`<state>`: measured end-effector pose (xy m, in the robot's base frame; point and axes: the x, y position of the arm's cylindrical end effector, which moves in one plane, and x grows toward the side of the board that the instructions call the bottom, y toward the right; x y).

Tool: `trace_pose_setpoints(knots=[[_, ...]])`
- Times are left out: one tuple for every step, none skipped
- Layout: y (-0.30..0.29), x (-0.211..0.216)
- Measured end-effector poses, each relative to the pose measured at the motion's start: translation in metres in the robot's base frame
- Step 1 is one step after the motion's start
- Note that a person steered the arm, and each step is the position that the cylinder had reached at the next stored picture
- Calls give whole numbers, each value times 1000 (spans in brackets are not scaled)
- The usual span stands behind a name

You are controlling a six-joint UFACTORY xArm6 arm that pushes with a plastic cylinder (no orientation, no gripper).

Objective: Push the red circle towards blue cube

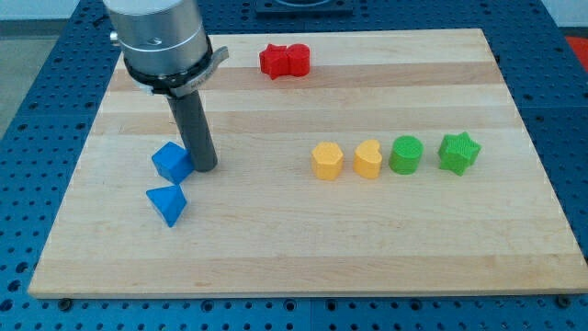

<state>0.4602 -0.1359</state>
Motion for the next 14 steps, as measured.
trace_pose_setpoints(knots=[[0,0],[6,-8],[21,-38],[23,-47],[28,-63],[81,-124],[165,-131],[208,-155],[202,-233],[161,-224],[127,-189],[98,-177],[83,-154],[81,-135]])
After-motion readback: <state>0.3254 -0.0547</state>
